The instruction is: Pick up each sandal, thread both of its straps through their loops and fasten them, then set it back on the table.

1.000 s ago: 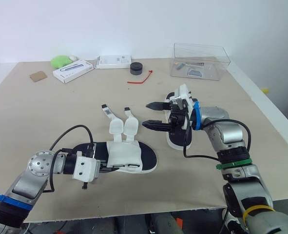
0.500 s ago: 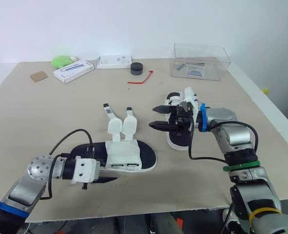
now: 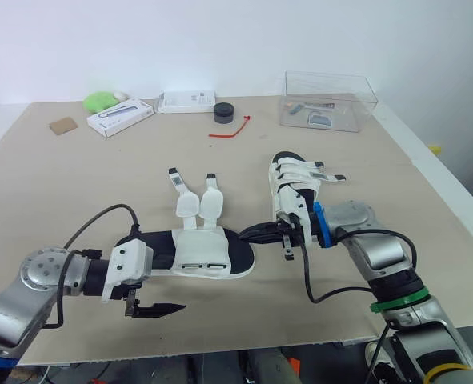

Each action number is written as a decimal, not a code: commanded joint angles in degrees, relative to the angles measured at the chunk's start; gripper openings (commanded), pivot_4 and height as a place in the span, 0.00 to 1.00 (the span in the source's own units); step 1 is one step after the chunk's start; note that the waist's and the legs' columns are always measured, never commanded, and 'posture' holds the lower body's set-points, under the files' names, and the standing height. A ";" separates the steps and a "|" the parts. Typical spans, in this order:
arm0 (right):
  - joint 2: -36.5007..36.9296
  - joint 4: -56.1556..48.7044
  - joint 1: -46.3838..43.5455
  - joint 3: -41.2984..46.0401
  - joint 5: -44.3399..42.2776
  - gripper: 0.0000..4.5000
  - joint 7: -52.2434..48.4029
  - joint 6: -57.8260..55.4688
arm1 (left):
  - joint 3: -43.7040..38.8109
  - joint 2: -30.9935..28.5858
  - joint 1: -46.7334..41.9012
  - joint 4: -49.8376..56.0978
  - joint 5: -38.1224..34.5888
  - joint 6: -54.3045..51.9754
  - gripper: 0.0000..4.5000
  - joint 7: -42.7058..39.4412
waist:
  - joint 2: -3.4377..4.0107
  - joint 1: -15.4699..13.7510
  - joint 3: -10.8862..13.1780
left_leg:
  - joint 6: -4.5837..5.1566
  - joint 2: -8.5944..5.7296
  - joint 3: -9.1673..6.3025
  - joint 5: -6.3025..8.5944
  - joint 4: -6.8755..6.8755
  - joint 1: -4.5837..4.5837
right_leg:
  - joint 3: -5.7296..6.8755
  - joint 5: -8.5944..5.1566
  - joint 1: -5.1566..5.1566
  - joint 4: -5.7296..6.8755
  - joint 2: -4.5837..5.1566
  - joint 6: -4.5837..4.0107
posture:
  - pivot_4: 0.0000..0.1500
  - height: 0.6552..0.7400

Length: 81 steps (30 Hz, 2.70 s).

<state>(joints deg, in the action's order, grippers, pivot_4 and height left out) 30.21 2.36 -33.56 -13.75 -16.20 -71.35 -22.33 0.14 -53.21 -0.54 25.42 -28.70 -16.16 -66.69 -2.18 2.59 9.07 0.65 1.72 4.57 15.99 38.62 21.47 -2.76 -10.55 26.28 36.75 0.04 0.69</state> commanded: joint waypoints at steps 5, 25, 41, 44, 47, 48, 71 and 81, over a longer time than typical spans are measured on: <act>-0.50 -3.50 2.03 -4.40 2.35 0.02 1.94 -1.82 | -7.74 -0.59 -1.34 3.56 -12.40 -14.08 1.00 4.03 | -0.07 -0.03 0.01 | -0.01 -0.01 -0.05 0.00 -0.01 -0.05 | 0.04 -0.14 0.00 0.13 -0.01 -0.07 | 1.00 1.00; -1.63 2.88 0.06 -6.02 6.20 0.02 3.16 4.30 | -9.09 6.06 -15.63 -11.19 -12.08 -22.41 1.00 14.21 | -0.23 -0.04 0.02 | -0.12 -0.04 -0.09 -0.08 0.07 -0.34 | 0.03 -0.07 -0.26 0.26 -0.09 -0.15 | 1.00 1.00; -2.57 2.46 -0.19 -5.67 6.84 0.02 3.64 6.09 | -8.05 19.42 -38.47 -41.26 -13.52 -46.76 1.00 25.84 | -0.40 0.06 0.04 | -0.10 -0.11 -0.15 -0.15 0.12 -0.27 | 0.05 0.24 -0.27 0.25 -0.10 -0.45 | 1.00 1.00; -2.59 2.40 -0.21 -5.55 6.94 0.02 3.95 6.11 | -8.98 20.53 -40.82 -45.41 -13.07 -46.63 1.00 25.26 | -0.41 0.01 0.04 | -0.11 -0.11 -0.15 -0.15 0.12 -0.27 | 0.05 0.24 -0.27 0.25 -0.10 -0.45 | 1.00 1.00; -2.58 2.32 -0.17 -5.53 7.03 0.02 4.21 6.10 | -10.03 22.46 -43.72 -49.94 -12.62 -44.99 1.00 25.13 | -0.42 0.03 0.04 | -0.11 -0.13 -0.15 -0.15 0.12 -0.27 | 0.04 0.24 -0.27 0.25 -0.08 -0.46 | 1.00 1.00; -2.49 2.19 -0.09 -5.51 7.02 0.02 4.27 6.07 | -10.66 23.25 -45.07 -51.99 -12.57 -44.25 1.00 25.37 | -0.42 -0.02 0.04 | -0.11 -0.13 -0.14 -0.15 0.12 -0.27 | 0.04 0.25 -0.28 0.25 -0.08 -0.46 | 1.00 1.00; -0.65 1.68 -0.22 -5.30 7.34 0.00 4.37 5.79 | -16.10 28.83 -61.42 -84.63 -2.14 -24.53 0.52 23.91 | -0.54 0.05 0.09 | -0.15 -0.24 -0.16 -0.15 0.15 -0.14 | 0.06 0.27 -0.24 0.22 0.07 -0.37 | 1.00 1.00; -0.91 2.72 -0.94 -5.61 7.73 0.00 4.15 6.55 | -10.90 28.41 -57.76 -73.29 3.56 -14.10 0.01 17.21 | -0.59 0.02 0.13 | -0.15 -0.24 -0.19 -0.15 0.15 -0.08 | 0.10 0.27 -0.21 0.23 0.10 -0.33 | 1.00 1.00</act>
<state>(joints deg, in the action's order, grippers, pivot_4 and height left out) 28.79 4.99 -33.76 -19.83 -9.21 -67.33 -16.01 -12.73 -23.76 -58.96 -55.56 -27.12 -35.56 -46.47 -2.77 2.61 9.19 0.49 1.49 4.38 15.84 38.77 21.40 -2.67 -10.28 26.09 36.97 0.13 0.35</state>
